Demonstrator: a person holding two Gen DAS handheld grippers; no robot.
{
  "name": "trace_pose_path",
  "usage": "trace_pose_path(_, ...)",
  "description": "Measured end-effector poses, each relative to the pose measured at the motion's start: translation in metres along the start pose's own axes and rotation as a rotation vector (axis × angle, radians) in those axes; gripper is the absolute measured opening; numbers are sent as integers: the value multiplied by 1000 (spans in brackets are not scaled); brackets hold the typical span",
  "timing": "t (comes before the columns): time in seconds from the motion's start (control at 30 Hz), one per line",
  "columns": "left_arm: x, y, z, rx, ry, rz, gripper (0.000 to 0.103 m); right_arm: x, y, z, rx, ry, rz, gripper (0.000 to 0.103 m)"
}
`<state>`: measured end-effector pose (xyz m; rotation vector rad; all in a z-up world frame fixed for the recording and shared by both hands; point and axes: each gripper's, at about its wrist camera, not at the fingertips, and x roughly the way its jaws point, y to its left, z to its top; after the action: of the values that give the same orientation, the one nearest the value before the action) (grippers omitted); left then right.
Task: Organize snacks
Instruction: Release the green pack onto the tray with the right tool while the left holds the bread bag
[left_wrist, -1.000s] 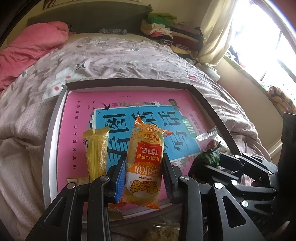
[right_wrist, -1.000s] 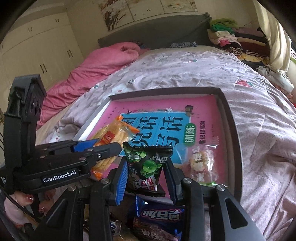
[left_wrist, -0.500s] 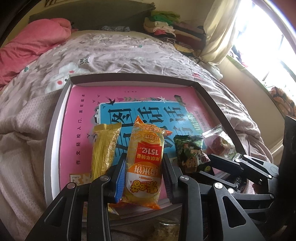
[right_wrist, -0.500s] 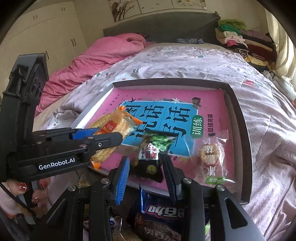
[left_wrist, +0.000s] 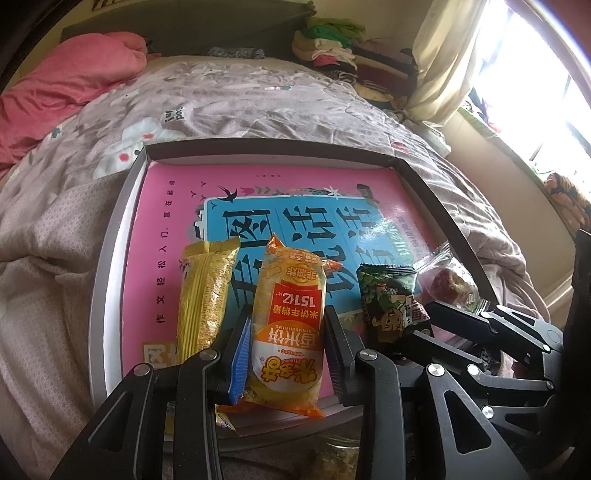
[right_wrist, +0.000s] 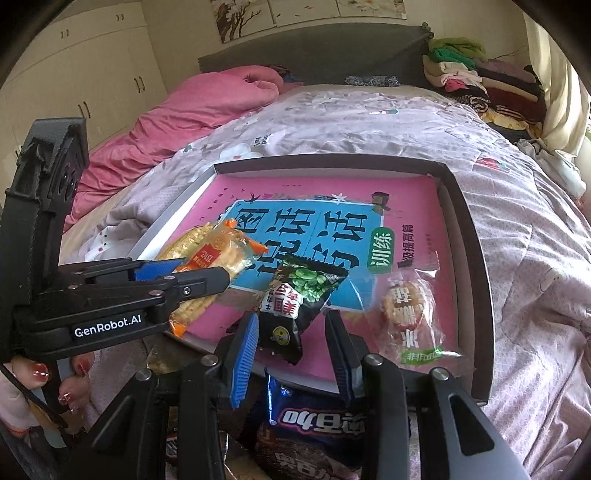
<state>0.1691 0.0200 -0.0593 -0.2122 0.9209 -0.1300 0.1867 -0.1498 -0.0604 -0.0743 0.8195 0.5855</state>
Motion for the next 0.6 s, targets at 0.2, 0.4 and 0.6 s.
trace_pose_path(0.2,1,2,1,-3,6,7,38,0,0,0,2,-1,0,38)
trace_pose_path(0.4,1,4,1,-8,7,20,42,-2,-1,-1,7,-2,2,38)
trace_pose_path(0.6,-2,5,1,-16,3,24,48,-5,-5,-1,19,-12,13,38)
